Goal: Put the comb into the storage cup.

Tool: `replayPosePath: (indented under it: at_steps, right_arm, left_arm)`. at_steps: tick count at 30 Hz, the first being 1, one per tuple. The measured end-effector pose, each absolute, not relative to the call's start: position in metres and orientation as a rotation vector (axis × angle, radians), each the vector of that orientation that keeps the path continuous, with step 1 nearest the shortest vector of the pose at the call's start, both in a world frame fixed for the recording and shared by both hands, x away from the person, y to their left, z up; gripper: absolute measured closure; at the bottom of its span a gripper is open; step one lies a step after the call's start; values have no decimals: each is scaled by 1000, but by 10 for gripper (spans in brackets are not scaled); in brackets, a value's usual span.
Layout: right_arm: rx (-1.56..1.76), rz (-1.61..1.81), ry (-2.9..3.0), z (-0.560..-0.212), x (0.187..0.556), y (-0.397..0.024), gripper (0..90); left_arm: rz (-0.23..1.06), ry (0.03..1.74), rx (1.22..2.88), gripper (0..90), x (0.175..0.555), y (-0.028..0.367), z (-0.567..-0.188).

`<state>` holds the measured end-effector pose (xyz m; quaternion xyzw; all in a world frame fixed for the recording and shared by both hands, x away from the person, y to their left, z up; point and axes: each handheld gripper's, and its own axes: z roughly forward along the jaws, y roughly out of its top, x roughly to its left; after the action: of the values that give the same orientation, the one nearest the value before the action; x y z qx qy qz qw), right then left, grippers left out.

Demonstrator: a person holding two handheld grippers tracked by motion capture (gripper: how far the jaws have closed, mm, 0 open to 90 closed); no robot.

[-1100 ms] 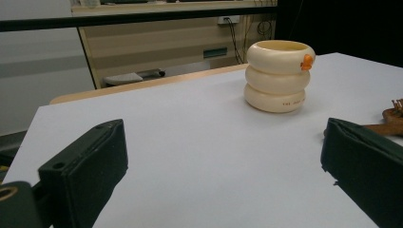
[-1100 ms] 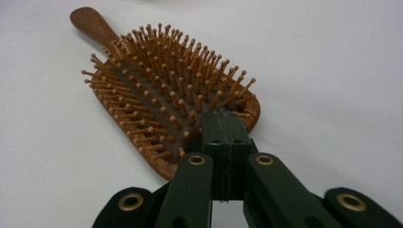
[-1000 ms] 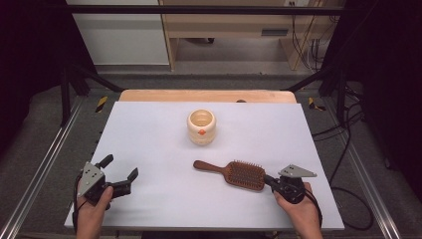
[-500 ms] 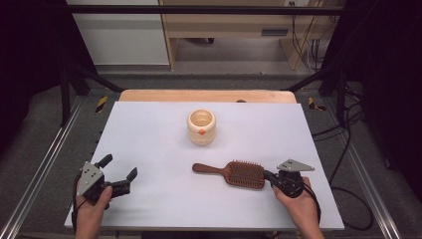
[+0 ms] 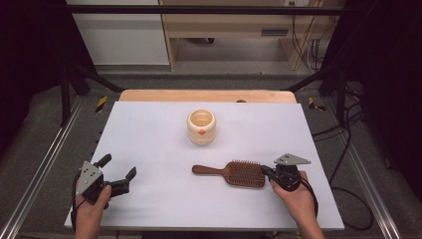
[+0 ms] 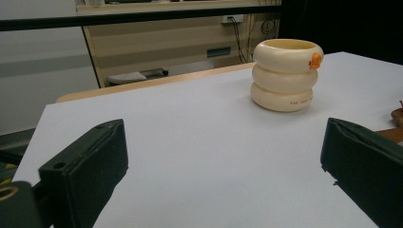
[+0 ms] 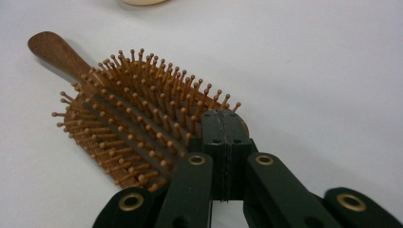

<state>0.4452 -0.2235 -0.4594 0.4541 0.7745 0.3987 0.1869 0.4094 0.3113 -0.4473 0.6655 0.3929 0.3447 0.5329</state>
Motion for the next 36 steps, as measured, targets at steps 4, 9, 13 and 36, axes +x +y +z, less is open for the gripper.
replayPosePath:
  at_steps: [4,9,13,36]
  right_arm:
    - [1272,1106,2184,-459,449,-221,900]
    - [1278,1094,2184,-458,454,-219,900]
    - [1283,1095,2186,-458,455,-219,900]
    - [1292,1092,2202,-458,458,-218,900]
  left_arm:
    - [822,937,1584,18,409,312,-447]
    - [819,941,1576,18,408,313,-447]
    - [818,944,1572,18,408,314,-447]
    - [822,947,1572,19,411,315,-448]
